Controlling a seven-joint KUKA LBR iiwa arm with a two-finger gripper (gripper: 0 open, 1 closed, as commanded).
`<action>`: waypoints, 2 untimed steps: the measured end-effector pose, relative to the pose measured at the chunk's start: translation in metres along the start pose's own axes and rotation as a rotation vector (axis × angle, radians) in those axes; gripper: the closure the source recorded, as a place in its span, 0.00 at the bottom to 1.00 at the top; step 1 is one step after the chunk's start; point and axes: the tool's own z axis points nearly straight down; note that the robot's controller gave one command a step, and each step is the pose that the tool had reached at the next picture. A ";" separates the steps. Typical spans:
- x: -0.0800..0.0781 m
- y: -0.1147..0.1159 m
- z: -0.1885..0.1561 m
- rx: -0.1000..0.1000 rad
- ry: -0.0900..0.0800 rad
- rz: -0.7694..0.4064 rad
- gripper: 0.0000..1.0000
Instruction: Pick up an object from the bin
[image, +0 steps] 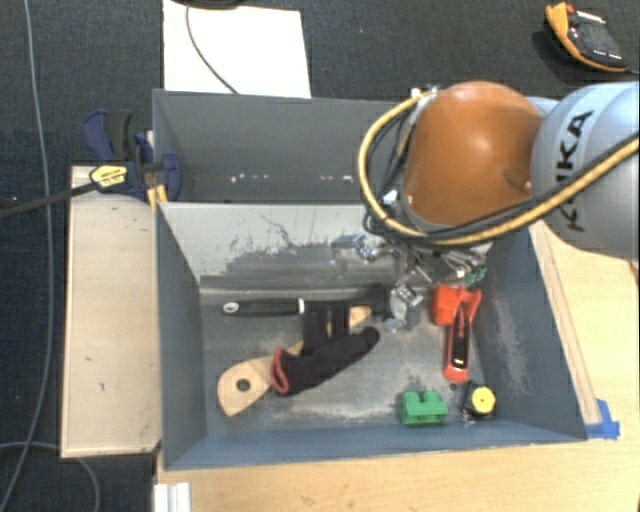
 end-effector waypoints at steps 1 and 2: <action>-0.001 0.001 0.133 -0.003 0.016 0.370 0.00; -0.015 0.006 0.089 0.002 -0.006 0.273 0.00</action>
Offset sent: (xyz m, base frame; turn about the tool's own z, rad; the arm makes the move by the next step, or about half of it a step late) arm 0.0113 0.0153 -0.0862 0.2673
